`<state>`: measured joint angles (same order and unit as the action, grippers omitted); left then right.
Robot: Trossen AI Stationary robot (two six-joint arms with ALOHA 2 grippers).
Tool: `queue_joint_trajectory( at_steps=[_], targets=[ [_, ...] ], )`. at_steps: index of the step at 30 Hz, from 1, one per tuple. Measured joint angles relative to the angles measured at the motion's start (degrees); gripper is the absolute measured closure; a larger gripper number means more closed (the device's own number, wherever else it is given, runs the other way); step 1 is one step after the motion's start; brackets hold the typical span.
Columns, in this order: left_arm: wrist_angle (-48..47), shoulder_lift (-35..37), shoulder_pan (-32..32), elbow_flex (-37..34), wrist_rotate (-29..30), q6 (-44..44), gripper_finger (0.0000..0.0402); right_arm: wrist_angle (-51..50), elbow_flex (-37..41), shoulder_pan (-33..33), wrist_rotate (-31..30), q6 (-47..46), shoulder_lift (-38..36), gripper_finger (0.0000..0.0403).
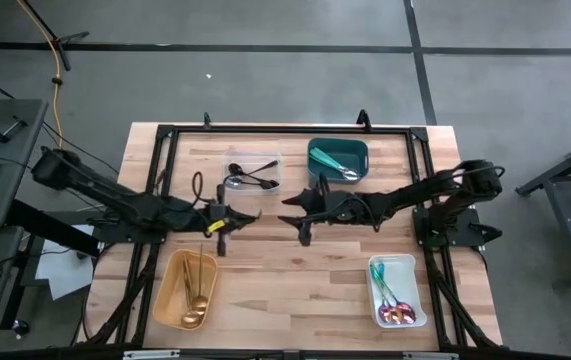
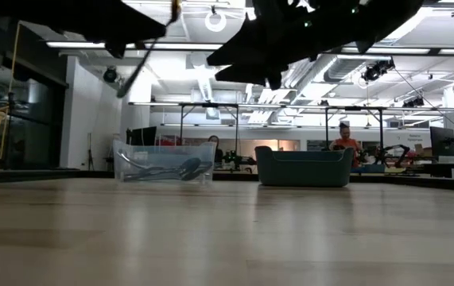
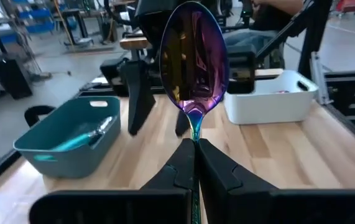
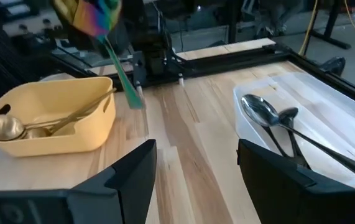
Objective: Sort silverware by color (type)
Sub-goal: Put the purple spoon into the white bin
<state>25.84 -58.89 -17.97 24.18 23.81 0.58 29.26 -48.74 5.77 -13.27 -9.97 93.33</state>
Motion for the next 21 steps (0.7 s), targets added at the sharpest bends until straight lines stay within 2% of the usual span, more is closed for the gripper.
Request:
queue_joint_trajectory(
  at_steps=[5,8,13,17,21],
  targets=[
    [9.9,-6.3,2.2,0.0,0.0,2.7,0.0401,6.1,0.0,0.0,0.4,2.4,3.9,0.0181],
    [16.4,-8.3,3.1,-0.5,-0.2,3.7,0.0401,9.3,0.0,0.0,3.2,2.5,5.4,0.0181],
    [34.8,-11.2,4.8,-6.8,-3.3,5.1,0.0401,15.7,0.0,-0.1,5.2,3.7,6.9,0.0181],
    [46.5,-12.3,6.4,-11.8,-6.4,2.7,0.0401,18.6,0.0,-0.1,3.8,3.4,6.9,0.0181],
    [51.5,-14.1,7.6,-12.9,-10.2,-0.3,0.0401,20.0,0.0,-0.2,1.0,2.4,6.9,0.0181]
  ],
)
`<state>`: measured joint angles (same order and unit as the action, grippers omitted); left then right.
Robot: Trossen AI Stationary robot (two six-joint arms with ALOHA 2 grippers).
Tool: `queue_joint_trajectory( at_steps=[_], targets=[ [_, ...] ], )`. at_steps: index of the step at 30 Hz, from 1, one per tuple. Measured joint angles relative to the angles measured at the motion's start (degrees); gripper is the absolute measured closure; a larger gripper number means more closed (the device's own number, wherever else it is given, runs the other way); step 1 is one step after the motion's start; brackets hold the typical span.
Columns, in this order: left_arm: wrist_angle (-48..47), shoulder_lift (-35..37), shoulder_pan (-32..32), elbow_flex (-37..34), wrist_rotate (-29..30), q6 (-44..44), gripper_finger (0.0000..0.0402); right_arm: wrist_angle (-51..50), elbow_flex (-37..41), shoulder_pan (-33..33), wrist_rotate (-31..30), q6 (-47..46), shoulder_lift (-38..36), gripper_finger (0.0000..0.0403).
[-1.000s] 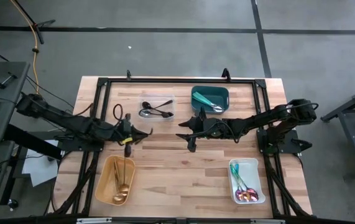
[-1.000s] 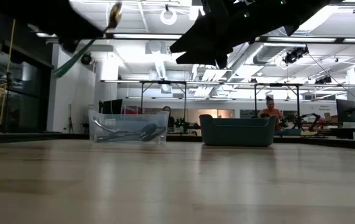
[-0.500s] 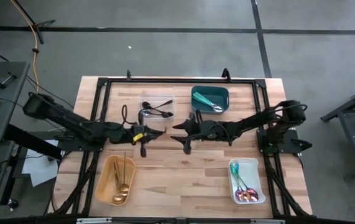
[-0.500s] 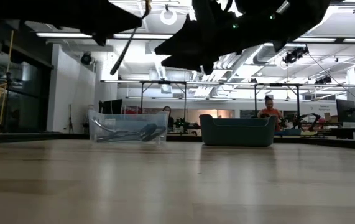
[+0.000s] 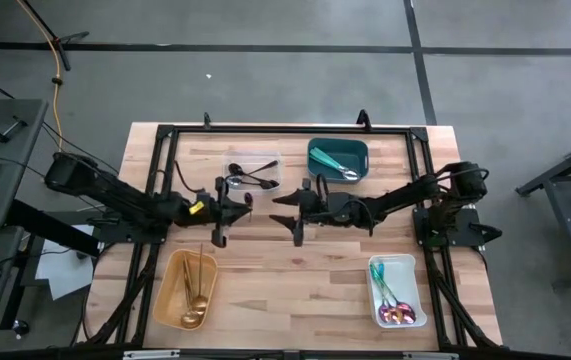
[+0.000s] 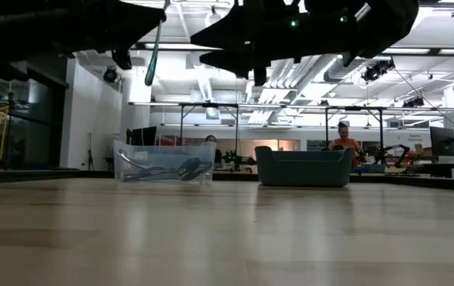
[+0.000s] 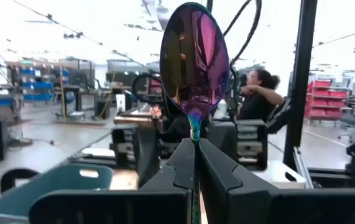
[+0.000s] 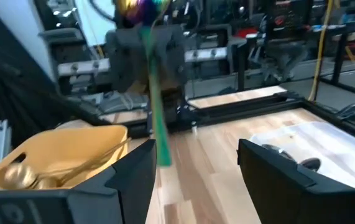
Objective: Sort silverware by color (type)
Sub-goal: Put the purple spoon into the white bin
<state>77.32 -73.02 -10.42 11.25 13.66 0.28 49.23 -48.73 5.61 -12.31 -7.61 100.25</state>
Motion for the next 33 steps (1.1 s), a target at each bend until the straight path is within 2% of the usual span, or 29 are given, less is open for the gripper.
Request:
queue_joint_trajectory(
  at_steps=[5,9,12,15,26,29,33],
  targets=[
    [0.1,-4.6,0.1,1.9,-0.6,-1.0,0.0401,5.8,-0.4,0.0,-0.9,-0.1,3.2,0.0181],
    [2.0,-8.7,0.0,3.7,-0.5,-0.7,0.0401,5.9,-3.2,0.0,-0.7,0.1,6.6,0.0181],
    [3.8,-11.1,-0.4,4.7,0.4,0.6,0.0401,5.8,-4.7,0.0,2.2,0.1,7.8,0.0181],
    [4.2,-12.5,-0.6,5.2,1.7,1.5,0.0399,5.7,-5.5,0.0,4.2,-0.1,8.2,0.0181],
    [6.4,-13.3,-0.6,5.2,1.9,1.4,0.0399,5.0,-6.0,0.0,4.2,-1.2,8.2,0.0182],
    [6.4,-13.3,-0.6,5.2,1.9,1.0,0.04,5.0,-6.0,0.0,4.2,-1.4,8.2,0.0199],
    [6.4,-13.3,-0.6,5.2,1.9,0.2,0.04,5.2,-6.0,0.0,4.2,-1.4,8.2,0.0249]
  ],
)
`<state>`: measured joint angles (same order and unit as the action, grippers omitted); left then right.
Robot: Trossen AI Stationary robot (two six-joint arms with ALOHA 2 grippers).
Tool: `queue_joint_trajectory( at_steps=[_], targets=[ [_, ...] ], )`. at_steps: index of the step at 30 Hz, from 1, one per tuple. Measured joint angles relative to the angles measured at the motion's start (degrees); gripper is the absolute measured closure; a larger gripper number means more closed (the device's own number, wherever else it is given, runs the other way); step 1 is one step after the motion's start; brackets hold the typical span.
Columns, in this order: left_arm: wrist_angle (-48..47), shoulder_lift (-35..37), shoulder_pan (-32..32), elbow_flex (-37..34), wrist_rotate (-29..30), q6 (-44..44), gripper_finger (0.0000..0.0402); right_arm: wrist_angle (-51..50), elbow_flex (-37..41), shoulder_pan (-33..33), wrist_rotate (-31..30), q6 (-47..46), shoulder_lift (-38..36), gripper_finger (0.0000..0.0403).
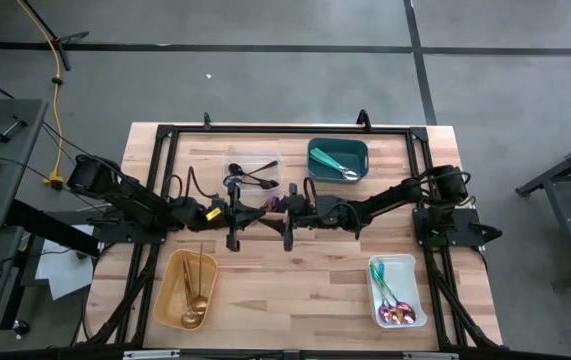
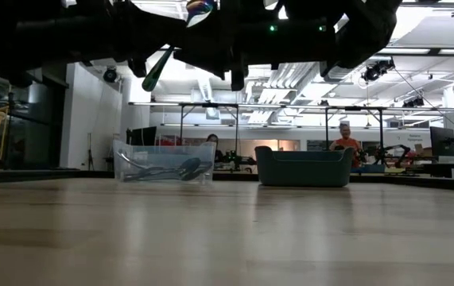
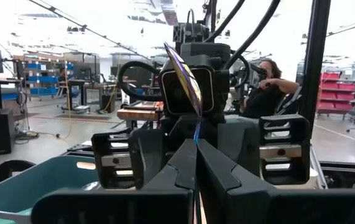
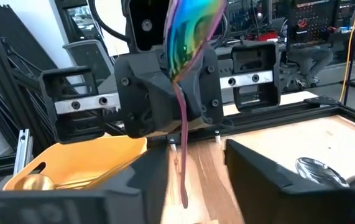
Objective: Sort silverware by color (type)
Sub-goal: Put the purple spoon into the white bin
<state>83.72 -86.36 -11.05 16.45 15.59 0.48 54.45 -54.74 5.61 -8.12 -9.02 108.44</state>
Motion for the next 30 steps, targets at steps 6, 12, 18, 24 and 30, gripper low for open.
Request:
queue_joint_trajectory(
  at_steps=[6,12,18,24,30],
  targets=[
    [0.1,-1.0,0.1,0.0,0.0,-1.3,0.0401,0.2,0.0,0.0,0.0,0.4,0.0,0.036],
    [-0.3,-1.0,0.1,-0.1,0.2,-1.4,0.0401,0.0,0.0,-0.3,0.7,0.1,0.0,0.0388],
    [-0.2,1.9,0.2,-2.5,-0.1,-2.0,0.0385,-6.4,-0.1,-0.5,0.7,1.7,-1.6,0.0396],
    [-0.2,10.3,1.4,-8.6,0.0,-4.1,0.034,-19.4,0.1,-0.5,-3.5,4.5,-7.6,0.0399],
    [-3.8,19.4,2.7,-14.5,0.2,-8.9,0.0294,-32.0,0.1,0.0,-11.6,6.0,-12.2,0.04]
  ],
)
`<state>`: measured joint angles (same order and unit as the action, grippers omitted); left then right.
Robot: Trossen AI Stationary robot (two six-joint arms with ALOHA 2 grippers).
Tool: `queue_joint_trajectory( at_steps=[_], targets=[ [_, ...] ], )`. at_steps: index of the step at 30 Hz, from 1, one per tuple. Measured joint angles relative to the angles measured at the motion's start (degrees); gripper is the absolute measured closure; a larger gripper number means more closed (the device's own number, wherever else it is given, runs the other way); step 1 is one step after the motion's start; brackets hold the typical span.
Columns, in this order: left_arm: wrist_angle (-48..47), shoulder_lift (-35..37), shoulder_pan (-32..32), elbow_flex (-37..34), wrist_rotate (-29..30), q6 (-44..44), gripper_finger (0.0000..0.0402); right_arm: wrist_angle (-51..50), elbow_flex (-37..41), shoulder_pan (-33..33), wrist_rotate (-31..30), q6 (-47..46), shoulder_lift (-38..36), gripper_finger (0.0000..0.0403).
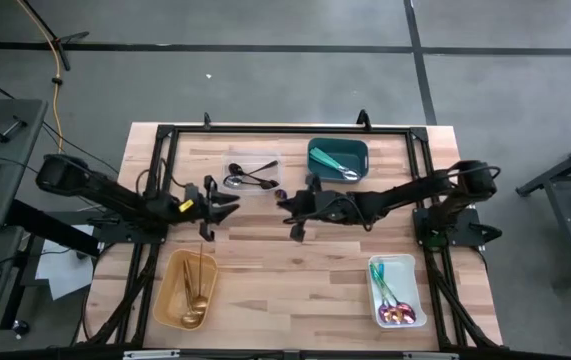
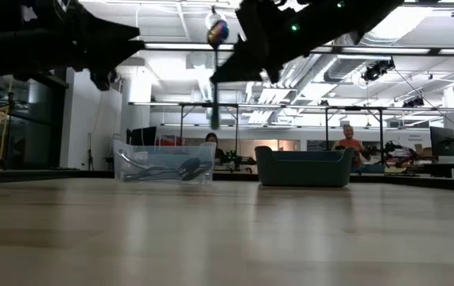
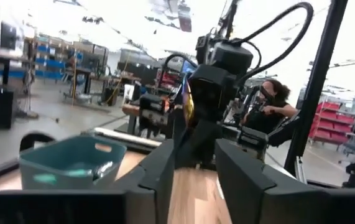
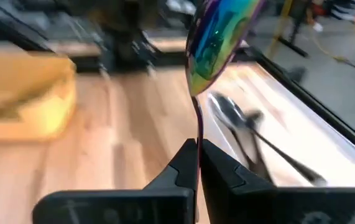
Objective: Sort silverware by color (type)
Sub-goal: Put the purple spoon into the white bin
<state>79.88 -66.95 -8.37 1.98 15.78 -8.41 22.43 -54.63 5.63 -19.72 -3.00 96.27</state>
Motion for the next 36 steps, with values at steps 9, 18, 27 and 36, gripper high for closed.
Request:
queue_joint_trajectory(
  at_steps=[9,18,27,36],
  targets=[
    [-7.7,3.3,0.0,0.9,-5.5,-3.5,0.0232,1.1,10.0,-0.8,-3.3,-2.4,-9.1,0.0402],
    [-9.3,3.1,0.0,1.7,-6.3,1.5,0.0224,20.6,23.6,-0.2,0.9,-2.0,-18.8,0.0402],
    [-9.8,3.1,0.0,2.2,-6.3,1.6,0.0223,23.5,24.4,-0.1,2.2,-1.9,-18.6,0.0402],
    [-9.8,3.1,0.0,2.2,-6.2,3.3,0.0222,23.7,24.4,-0.1,3.2,-1.1,-18.6,0.0402]
  ],
)
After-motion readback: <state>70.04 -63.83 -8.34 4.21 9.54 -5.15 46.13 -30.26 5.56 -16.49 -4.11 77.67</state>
